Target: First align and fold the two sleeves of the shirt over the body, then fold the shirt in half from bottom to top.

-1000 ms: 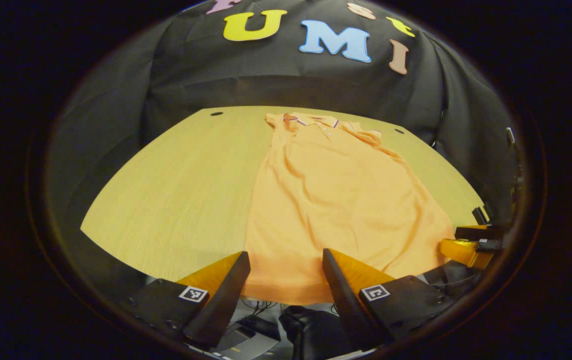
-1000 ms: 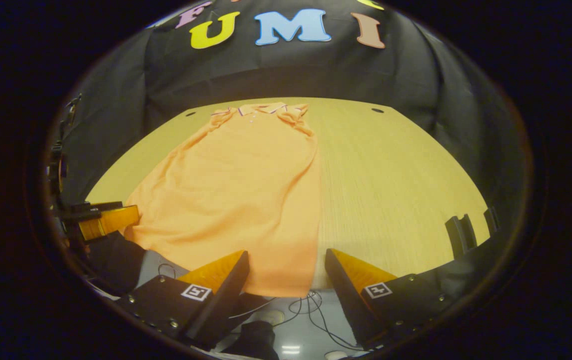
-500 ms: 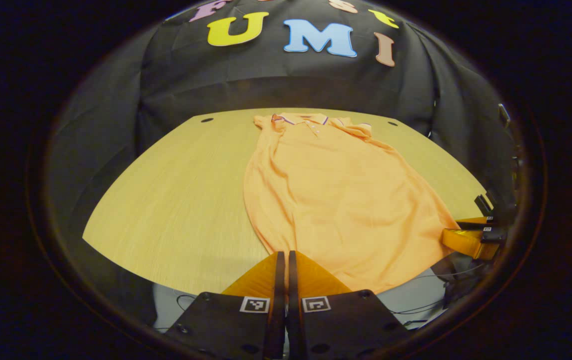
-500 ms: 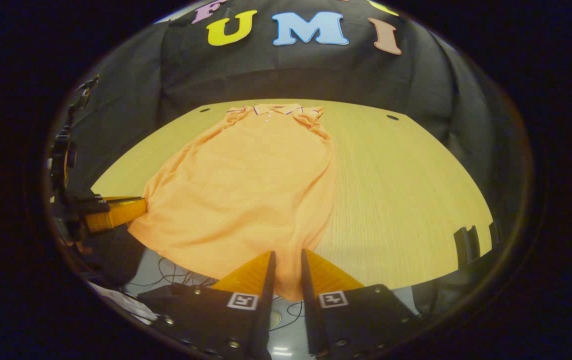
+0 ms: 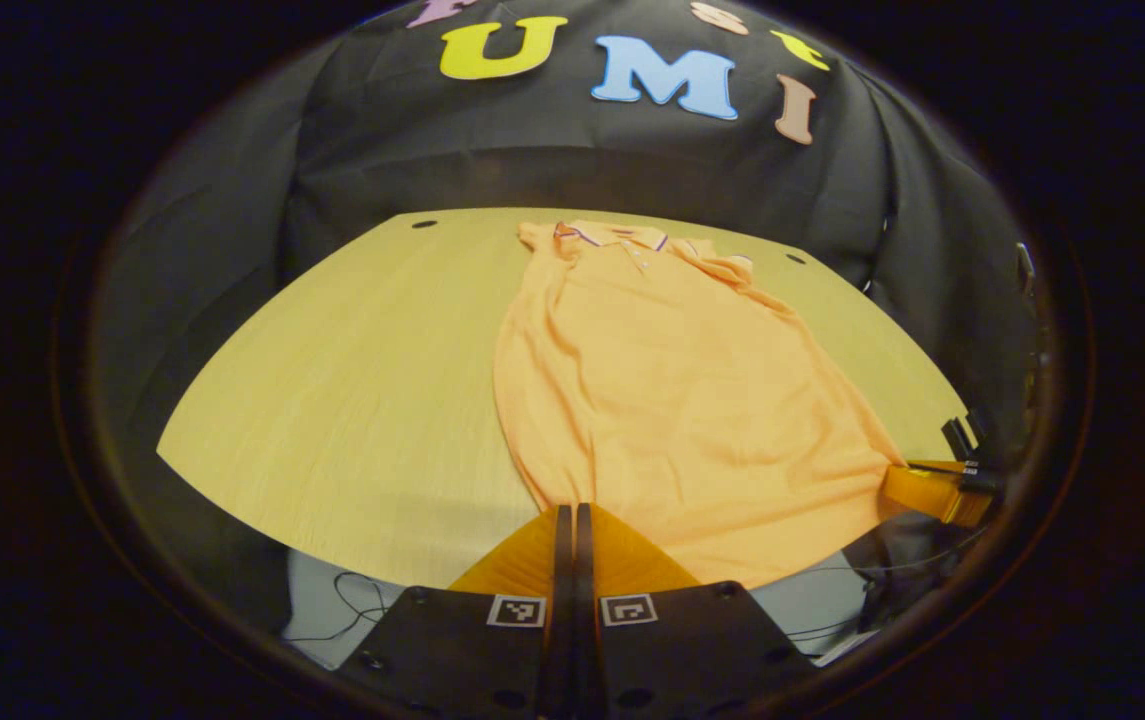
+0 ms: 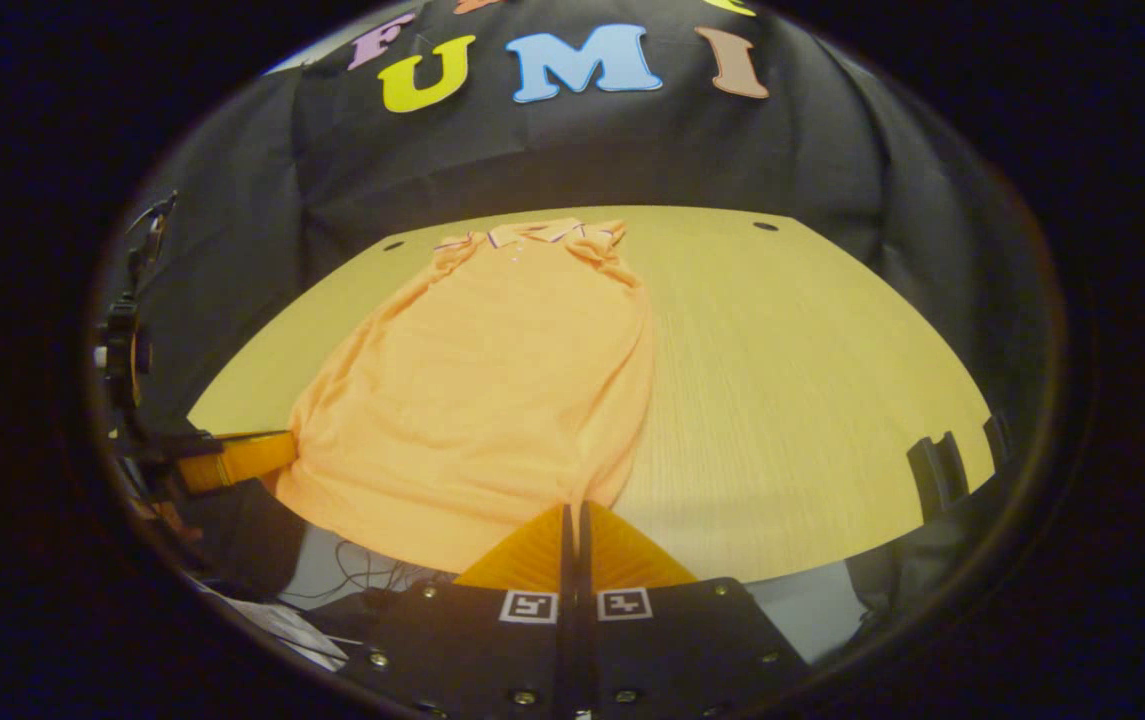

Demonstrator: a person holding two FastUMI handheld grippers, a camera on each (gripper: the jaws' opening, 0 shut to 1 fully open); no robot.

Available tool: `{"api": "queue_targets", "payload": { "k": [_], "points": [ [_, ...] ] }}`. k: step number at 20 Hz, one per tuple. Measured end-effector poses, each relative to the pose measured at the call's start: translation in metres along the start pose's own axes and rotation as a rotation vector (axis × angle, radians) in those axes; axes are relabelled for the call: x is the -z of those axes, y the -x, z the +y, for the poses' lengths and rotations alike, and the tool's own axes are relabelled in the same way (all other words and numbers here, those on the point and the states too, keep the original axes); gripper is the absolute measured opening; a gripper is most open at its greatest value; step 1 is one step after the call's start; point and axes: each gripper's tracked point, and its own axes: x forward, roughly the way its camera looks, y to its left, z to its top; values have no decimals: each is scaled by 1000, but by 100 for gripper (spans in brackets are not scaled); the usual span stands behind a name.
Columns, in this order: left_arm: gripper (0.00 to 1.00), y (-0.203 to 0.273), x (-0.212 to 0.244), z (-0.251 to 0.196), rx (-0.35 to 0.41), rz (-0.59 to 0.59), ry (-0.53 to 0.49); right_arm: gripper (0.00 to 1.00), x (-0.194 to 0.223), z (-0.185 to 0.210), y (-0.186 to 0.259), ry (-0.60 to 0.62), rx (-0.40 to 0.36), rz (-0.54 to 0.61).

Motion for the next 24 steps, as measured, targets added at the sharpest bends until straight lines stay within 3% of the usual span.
{"api": "queue_targets", "payload": {
  "k": [4,11,24],
  "points": [
    [7,6,-14,3,-5,-1,14,0,-23,2,7,-73,-27,-19],
    [6,2,-74,-5,-5,-77,-3,0,-81,6,5,-38,-54,-108],
    [6,-71,-233,1,34,-188,-11,0,-231,-5,-48,12,42,-239]
  ]
}}
